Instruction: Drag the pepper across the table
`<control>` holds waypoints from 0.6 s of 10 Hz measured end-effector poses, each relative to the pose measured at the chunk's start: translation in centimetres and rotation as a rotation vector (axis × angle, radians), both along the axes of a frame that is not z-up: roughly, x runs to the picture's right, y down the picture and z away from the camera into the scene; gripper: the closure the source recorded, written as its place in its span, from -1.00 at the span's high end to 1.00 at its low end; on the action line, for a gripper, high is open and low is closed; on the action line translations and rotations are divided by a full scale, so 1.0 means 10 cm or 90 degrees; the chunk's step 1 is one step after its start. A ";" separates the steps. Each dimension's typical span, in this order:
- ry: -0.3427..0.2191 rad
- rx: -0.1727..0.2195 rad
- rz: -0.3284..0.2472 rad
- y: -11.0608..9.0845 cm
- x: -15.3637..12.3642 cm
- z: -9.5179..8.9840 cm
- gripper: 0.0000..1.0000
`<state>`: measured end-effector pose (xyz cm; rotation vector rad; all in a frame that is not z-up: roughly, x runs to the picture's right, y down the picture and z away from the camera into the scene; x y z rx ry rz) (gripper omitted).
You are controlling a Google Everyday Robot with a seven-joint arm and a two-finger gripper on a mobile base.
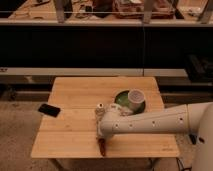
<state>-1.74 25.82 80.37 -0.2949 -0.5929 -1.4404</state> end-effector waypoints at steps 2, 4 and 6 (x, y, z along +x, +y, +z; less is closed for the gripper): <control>0.008 -0.002 0.012 0.01 0.10 0.03 -0.26; 0.022 -0.001 0.015 0.01 0.26 0.04 -0.26; 0.036 0.002 0.016 0.00 0.41 0.03 -0.26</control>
